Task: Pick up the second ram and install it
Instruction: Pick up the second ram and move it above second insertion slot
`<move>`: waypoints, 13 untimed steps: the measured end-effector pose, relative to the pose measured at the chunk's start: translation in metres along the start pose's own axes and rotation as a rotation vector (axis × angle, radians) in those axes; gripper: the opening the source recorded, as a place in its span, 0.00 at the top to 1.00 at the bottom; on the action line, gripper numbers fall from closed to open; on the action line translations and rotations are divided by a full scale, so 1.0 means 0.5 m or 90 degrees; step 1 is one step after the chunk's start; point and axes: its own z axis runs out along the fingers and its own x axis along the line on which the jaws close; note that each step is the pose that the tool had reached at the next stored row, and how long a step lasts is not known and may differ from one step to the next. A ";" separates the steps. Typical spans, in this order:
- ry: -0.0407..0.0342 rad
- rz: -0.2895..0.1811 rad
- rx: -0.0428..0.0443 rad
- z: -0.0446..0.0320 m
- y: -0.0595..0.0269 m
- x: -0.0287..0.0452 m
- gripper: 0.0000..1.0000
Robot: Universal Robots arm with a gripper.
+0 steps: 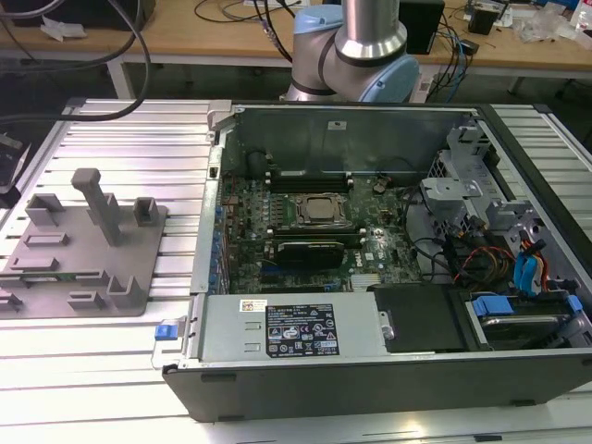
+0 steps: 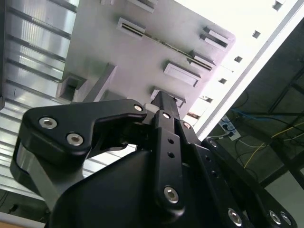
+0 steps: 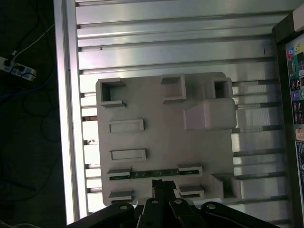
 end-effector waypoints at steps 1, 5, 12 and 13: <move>0.0000 0.000 0.0000 0.000 0.000 0.000 0.92; 0.0000 0.000 0.0000 0.000 0.000 0.000 0.92; 0.0035 -0.079 -0.0010 0.001 0.000 0.000 0.92; 0.0043 -0.099 -0.0013 0.001 0.000 0.000 0.92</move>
